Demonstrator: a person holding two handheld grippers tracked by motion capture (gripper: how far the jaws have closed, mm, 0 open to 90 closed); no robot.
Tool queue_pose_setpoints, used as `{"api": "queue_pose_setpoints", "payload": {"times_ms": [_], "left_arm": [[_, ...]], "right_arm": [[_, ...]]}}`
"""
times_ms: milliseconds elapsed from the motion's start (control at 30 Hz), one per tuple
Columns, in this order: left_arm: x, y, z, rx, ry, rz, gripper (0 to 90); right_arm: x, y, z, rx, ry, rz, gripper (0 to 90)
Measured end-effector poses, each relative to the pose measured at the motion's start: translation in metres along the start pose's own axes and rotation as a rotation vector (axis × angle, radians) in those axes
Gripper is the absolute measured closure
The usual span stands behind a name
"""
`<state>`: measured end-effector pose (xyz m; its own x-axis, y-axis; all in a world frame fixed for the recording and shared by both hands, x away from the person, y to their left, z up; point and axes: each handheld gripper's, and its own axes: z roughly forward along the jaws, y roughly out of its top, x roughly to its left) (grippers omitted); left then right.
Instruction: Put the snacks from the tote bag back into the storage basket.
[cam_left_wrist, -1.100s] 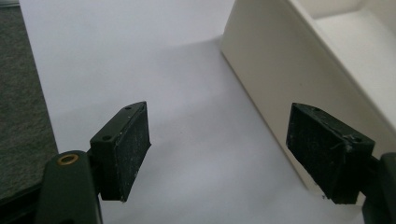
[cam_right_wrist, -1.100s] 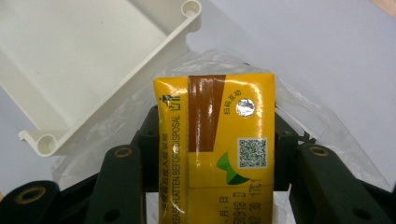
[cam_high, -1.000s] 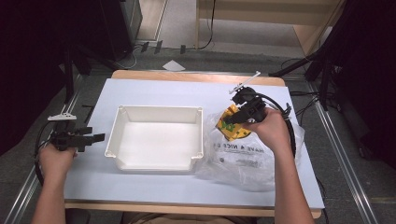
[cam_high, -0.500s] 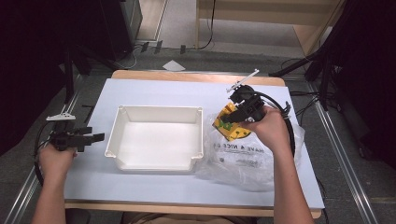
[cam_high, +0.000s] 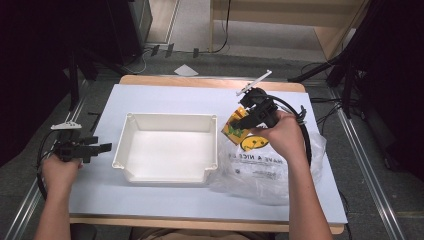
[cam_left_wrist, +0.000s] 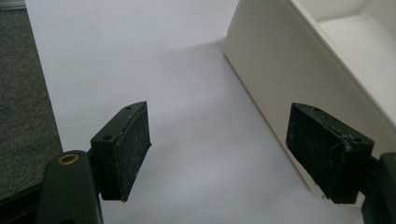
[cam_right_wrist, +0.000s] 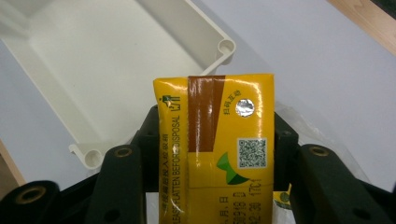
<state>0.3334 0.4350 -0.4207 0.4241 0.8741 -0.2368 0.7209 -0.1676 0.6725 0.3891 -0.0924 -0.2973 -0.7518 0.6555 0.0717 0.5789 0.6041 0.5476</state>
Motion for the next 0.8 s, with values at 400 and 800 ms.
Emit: {"api": "queue_pose_setpoints", "payload": {"times_ms": [400,800], "left_arm": [[0.001,-0.001,0.001,-0.008,-0.007,-0.006,23.0],[0.003,-0.001,0.002,-0.003,-0.008,-0.01,23.1]], "right_arm": [[0.007,0.004,0.007,0.018,0.001,-0.016,54.3],[0.014,0.022,0.01,0.055,0.016,-0.045,54.2]]}}
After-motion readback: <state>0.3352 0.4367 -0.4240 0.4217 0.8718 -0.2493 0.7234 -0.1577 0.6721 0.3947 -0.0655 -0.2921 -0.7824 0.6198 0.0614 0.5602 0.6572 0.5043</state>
